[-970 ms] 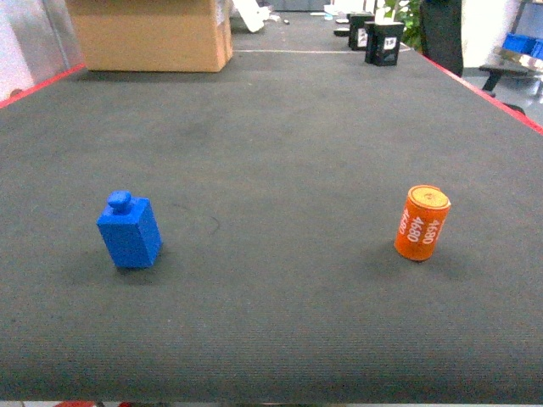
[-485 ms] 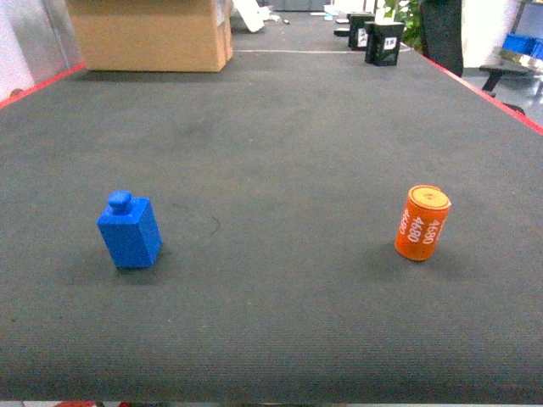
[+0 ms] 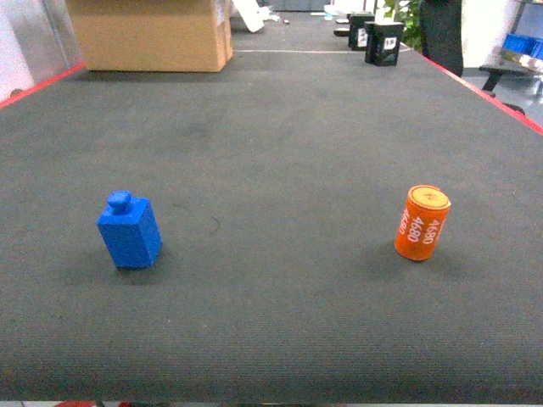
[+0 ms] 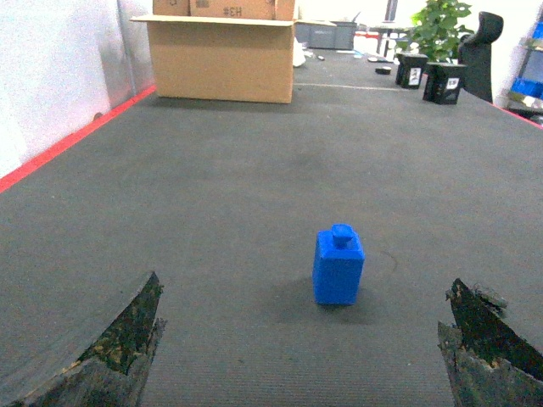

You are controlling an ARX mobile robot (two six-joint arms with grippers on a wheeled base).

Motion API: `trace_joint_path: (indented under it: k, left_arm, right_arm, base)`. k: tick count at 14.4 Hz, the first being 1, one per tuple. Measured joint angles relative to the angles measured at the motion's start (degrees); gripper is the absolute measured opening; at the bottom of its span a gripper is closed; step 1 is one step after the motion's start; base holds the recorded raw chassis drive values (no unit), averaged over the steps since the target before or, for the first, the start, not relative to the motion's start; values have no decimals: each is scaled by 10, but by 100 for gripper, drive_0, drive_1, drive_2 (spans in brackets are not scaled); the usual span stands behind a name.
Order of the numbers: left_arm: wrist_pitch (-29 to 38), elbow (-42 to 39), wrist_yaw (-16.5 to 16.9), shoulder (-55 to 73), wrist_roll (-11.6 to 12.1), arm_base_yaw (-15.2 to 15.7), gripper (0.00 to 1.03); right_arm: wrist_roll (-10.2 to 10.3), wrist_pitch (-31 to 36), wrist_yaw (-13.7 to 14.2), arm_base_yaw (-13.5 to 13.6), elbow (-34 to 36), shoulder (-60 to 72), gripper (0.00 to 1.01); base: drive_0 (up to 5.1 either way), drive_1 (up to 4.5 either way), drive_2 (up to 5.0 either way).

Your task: Sort blue parts and orange caps into right shelf containers

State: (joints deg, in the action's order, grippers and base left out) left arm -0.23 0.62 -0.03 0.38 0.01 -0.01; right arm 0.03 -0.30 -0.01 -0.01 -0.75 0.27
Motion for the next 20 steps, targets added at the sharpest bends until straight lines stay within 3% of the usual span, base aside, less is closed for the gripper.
trace_joint_path:
  k: [20]
  left_arm:
    - [0, 0, 0, 0, 0, 0, 98]
  right_arm:
    - [0, 0, 0, 0, 0, 0, 98]
  base:
    - [0, 0, 0]
